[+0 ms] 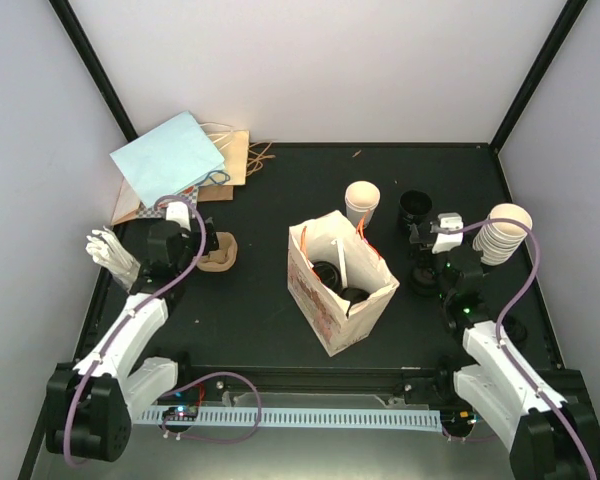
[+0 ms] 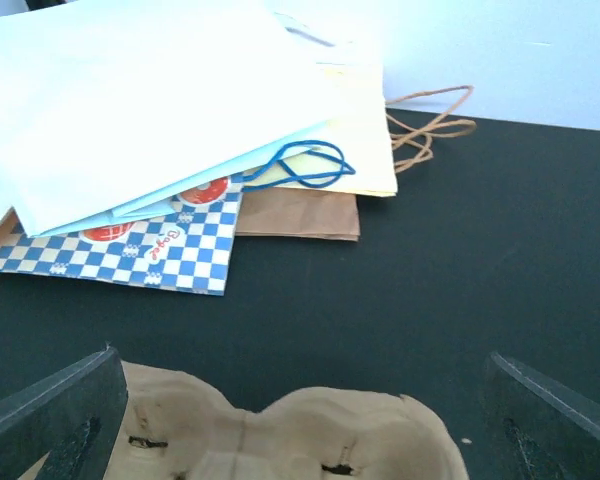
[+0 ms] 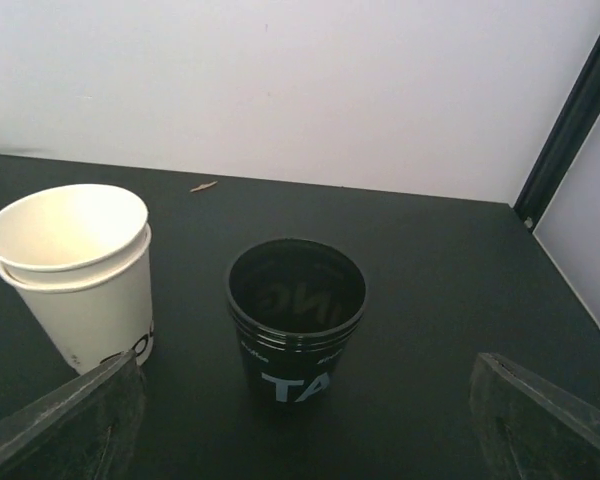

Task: Pack the takeout coffee

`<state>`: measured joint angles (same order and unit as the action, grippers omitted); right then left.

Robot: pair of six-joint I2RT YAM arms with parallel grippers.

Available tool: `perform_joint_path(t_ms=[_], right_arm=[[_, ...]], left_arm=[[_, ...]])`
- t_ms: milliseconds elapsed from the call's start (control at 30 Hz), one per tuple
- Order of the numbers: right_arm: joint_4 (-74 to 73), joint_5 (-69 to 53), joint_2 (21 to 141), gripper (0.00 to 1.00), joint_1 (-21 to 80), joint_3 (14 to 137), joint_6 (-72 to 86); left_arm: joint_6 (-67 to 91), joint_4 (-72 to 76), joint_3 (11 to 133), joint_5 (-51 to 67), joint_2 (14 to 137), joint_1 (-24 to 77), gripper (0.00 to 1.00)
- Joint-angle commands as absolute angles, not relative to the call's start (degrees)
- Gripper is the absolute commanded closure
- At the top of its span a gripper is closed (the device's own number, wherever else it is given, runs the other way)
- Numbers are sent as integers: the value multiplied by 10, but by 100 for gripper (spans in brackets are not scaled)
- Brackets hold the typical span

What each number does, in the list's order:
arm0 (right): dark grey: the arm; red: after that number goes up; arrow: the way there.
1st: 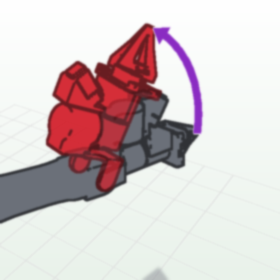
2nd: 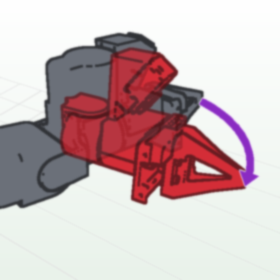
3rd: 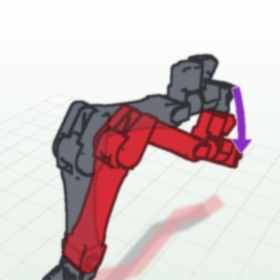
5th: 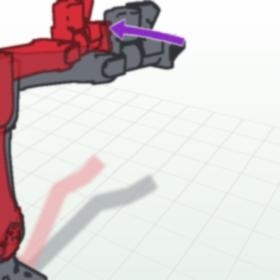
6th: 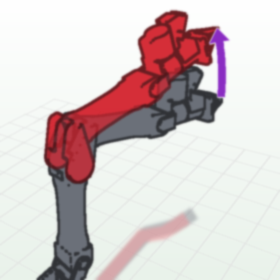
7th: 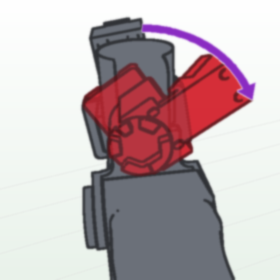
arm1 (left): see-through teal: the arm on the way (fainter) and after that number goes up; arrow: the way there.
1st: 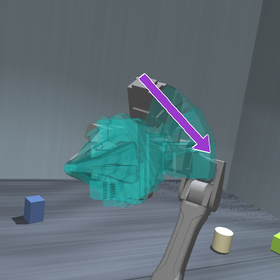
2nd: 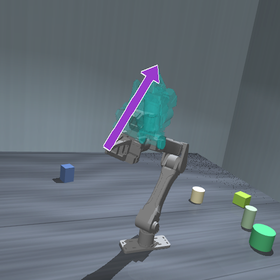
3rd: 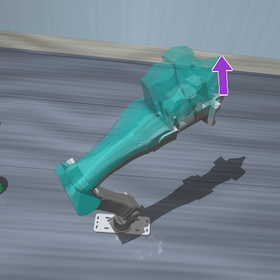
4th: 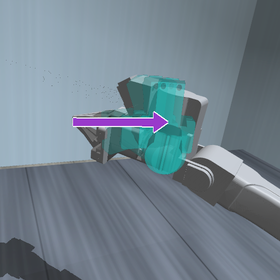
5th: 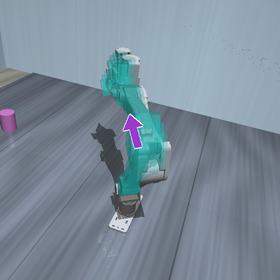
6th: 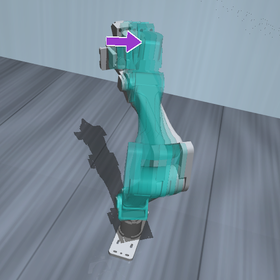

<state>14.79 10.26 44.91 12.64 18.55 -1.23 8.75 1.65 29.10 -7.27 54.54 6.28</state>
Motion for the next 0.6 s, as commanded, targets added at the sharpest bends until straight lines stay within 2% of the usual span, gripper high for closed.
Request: perform_joint_path(t_ms=[0,167,333,567], right_arm=[[283,78,478,10,107,157,-34],[343,52,542,12,79,151,-22],[470,52,596,13,55,111,22],[553,55,663,13,52,102,-5]], left_arm=[[83,131,256,-89,567,46,2],[64,196,238,-85,581,43,2],[25,310,188,-84,589,43,1],[6,396,172,-80,648,43,1]])
